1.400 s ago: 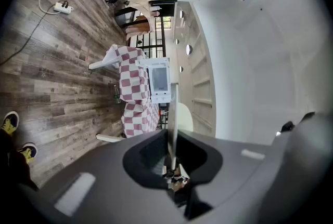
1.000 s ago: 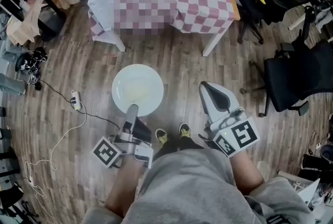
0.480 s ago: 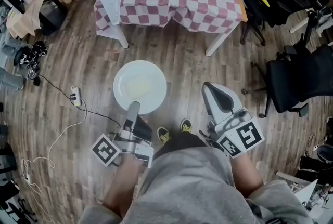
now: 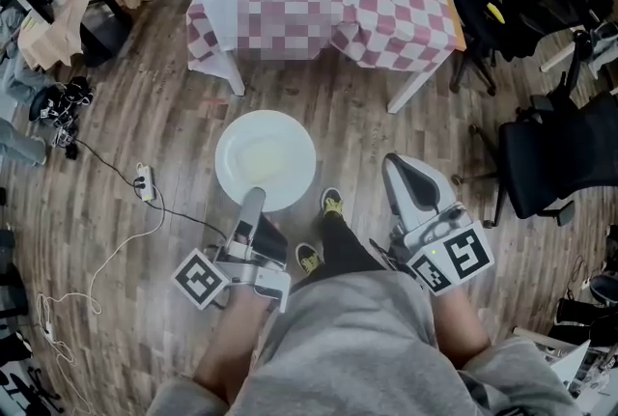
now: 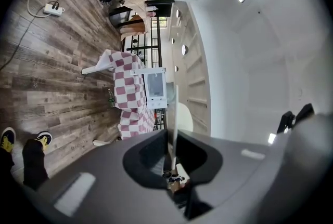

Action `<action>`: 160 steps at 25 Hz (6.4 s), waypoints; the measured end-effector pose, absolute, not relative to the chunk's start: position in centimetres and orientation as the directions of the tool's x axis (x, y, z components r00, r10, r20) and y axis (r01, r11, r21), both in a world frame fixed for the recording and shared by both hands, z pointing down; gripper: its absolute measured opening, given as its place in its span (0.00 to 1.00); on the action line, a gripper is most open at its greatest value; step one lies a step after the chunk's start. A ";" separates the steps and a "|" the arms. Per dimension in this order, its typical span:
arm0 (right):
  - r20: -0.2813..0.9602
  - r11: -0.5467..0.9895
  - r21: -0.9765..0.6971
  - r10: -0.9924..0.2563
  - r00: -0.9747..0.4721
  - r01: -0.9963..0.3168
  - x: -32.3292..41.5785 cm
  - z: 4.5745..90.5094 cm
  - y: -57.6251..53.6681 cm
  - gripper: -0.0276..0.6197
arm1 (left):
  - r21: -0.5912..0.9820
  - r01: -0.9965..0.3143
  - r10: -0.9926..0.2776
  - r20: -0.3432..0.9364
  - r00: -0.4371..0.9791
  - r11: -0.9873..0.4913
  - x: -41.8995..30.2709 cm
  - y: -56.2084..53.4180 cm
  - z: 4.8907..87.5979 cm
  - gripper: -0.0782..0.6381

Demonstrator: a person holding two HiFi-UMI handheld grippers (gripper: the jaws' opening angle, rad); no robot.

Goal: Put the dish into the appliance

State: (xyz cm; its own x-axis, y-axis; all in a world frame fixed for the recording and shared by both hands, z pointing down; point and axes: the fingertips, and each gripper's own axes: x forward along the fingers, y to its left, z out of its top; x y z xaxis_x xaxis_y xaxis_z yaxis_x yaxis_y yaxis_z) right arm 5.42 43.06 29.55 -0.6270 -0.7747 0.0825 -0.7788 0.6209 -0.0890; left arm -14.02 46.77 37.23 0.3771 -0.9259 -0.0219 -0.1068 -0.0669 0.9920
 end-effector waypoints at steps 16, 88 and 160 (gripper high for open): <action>0.076 0.640 -0.084 -0.760 -0.645 -0.764 4.1 30.0 39.2 0.04 | 0.991 -0.119 -0.933 -0.020 0.358 -0.067 -15.0 43.2 37.2 0.16; 0.032 0.652 -0.192 -0.743 -0.668 -0.734 13.6 31.3 13.2 0.04 | 0.991 -0.133 -0.930 0.029 0.367 -0.021 -3.9 17.9 36.1 0.16; 0.121 0.579 -0.115 -0.799 -0.590 -0.807 -0.5 31.7 -9.6 0.04 | 0.998 -0.070 -0.868 0.027 0.496 -0.009 -14.9 -8.3 38.4 0.16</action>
